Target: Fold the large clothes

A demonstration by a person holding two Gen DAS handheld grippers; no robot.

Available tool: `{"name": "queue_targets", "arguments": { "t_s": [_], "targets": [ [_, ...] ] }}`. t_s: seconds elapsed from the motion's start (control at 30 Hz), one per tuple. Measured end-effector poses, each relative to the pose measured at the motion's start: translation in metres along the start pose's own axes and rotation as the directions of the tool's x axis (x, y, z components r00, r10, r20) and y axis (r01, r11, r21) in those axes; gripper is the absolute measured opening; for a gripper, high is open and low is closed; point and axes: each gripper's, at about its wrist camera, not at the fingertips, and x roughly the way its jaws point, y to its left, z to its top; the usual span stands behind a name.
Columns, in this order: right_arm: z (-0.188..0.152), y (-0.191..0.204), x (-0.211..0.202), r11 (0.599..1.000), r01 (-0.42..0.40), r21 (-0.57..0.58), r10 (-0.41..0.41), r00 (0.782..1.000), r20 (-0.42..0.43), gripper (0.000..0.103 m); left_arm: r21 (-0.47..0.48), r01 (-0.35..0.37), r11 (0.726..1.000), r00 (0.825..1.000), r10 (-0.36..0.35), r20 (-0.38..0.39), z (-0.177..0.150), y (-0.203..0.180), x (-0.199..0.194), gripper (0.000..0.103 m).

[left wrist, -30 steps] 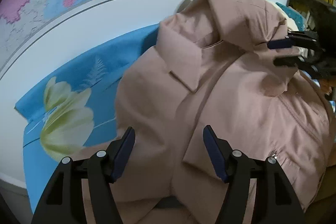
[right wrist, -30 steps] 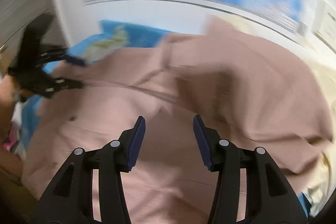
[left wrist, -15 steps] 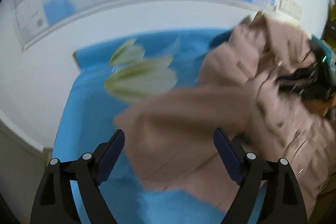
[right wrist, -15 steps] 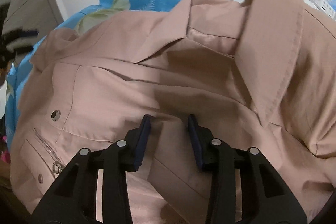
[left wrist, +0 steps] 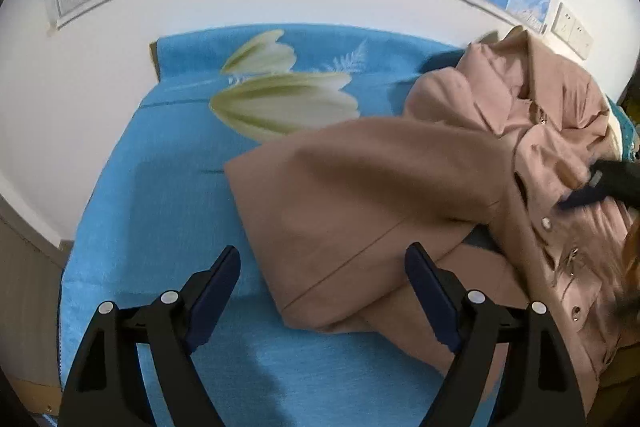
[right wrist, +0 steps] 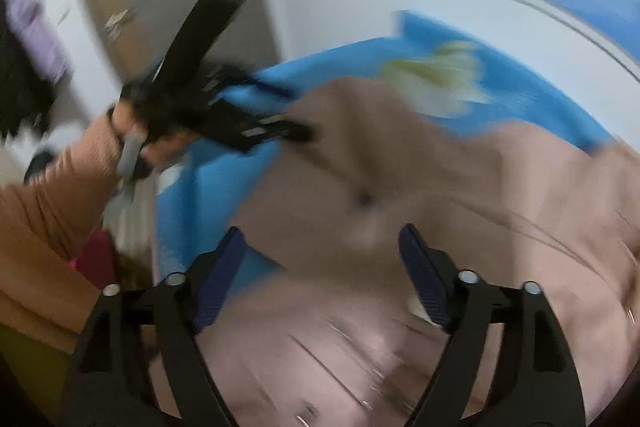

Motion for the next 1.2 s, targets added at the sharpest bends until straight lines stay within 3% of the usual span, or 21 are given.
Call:
{"name": "queue_targets", "arguments": {
  "t_s": [0.1,0.2,0.23,0.27,0.3,0.33,0.4,0.47,0.53,0.6,0.63,0.7,0.77,0.83,0.9,1.03,1.07,1.1,1.13,1.17,1.2],
  "targets": [
    [0.008,0.028,0.052,0.996,0.036,-0.081,-0.044,0.995,-0.093,0.084,0.006,0.007,1.000,1.000,-0.007,0.020,0.002,-0.005,-0.008,0.082],
    [0.012,0.034,0.080,0.991,0.094,-0.098,-0.105,0.988,-0.114,0.070,0.005,0.004,1.000,0.999,-0.004,0.042,0.002,-0.006,-0.017,0.082],
    [0.015,0.033,0.080,0.994,0.089,-0.070,-0.096,0.990,-0.102,0.054,0.001,-0.004,1.000,0.998,0.004,0.055,0.003,-0.004,-0.022,0.082],
    [0.017,0.031,0.077,0.996,0.076,-0.049,-0.080,0.992,-0.099,0.025,-0.005,-0.005,1.000,0.998,0.006,0.066,0.003,-0.001,-0.026,0.082],
    [0.021,0.029,0.073,0.999,0.049,-0.020,-0.051,0.993,-0.103,0.012,-0.013,-0.010,1.000,0.996,0.011,0.083,0.004,0.003,-0.033,0.082],
    [0.030,0.023,0.067,0.998,-0.027,0.052,0.032,0.995,-0.096,0.006,-0.020,-0.017,1.000,0.995,0.019,0.096,0.005,0.007,-0.039,0.082],
    [0.036,0.012,0.044,0.968,-0.187,0.167,0.195,0.980,-0.028,0.006,-0.050,-0.042,0.998,0.989,0.049,0.141,0.008,0.021,-0.059,0.082],
    [0.049,0.005,0.021,0.911,-0.338,0.236,0.330,0.941,0.072,0.006,-0.086,-0.049,0.995,0.979,0.064,0.192,0.009,0.036,-0.083,0.082],
    [0.065,0.001,-0.012,0.830,-0.493,0.261,0.453,0.869,0.199,0.005,-0.119,-0.030,0.992,0.967,0.059,0.247,0.010,0.050,-0.106,0.082],
    [0.070,-0.009,-0.047,0.759,-0.596,0.262,0.517,0.797,0.313,0.005,-0.150,0.006,0.989,0.958,0.037,0.284,0.010,0.059,-0.121,0.082],
    [0.070,-0.016,-0.071,0.722,-0.643,0.254,0.537,0.753,0.380,0.005,-0.158,0.033,0.987,0.955,0.015,0.295,0.009,0.062,-0.126,0.082],
    [0.061,-0.032,-0.116,0.715,-0.663,0.222,0.506,0.710,0.490,0.005,-0.147,0.010,0.989,0.959,0.032,0.282,0.009,0.055,-0.123,0.082],
    [0.043,-0.053,-0.152,0.722,-0.648,0.243,0.434,0.697,0.571,0.005,-0.114,0.012,0.993,0.962,0.020,0.271,0.008,0.044,-0.116,0.082],
    [0.006,-0.084,-0.179,0.707,-0.620,0.339,0.317,0.707,0.633,0.005,-0.078,0.038,0.996,0.968,-0.017,0.249,0.010,0.028,-0.100,0.082],
    [-0.030,-0.111,-0.186,0.666,-0.606,0.434,0.238,0.724,0.647,0.005,-0.033,0.075,0.997,0.973,-0.066,0.222,0.011,0.010,-0.083,0.082],
    [-0.114,-0.160,-0.180,0.564,-0.433,0.703,-0.024,0.843,0.538,0.008,0.096,0.137,0.986,0.978,-0.151,0.148,0.013,-0.039,-0.043,0.082],
    [-0.145,-0.174,-0.173,0.492,-0.387,0.780,-0.079,0.872,0.483,0.008,0.126,0.136,0.983,0.980,-0.153,0.129,0.012,-0.049,-0.035,0.082],
    [-0.160,-0.181,-0.167,0.463,-0.346,0.816,-0.102,0.894,0.437,0.009,0.165,0.127,0.978,0.985,-0.145,0.098,0.011,-0.062,-0.023,0.082],
    [-0.177,-0.185,-0.165,0.436,-0.242,0.867,-0.166,0.925,0.342,0.024,0.186,0.118,0.975,0.988,-0.134,0.076,0.010,-0.069,-0.015,0.082],
    [-0.189,-0.186,-0.167,0.413,-0.171,0.894,-0.219,0.935,0.280,0.043,0.205,0.116,0.972,0.991,-0.128,0.045,0.010,-0.078,-0.005,0.082],
    [-0.195,-0.181,-0.168,0.416,-0.161,0.895,-0.231,0.933,0.275,0.048,0.216,0.123,0.969,0.991,-0.131,0.022,0.010,-0.084,0.003,0.082]
  ]
}}
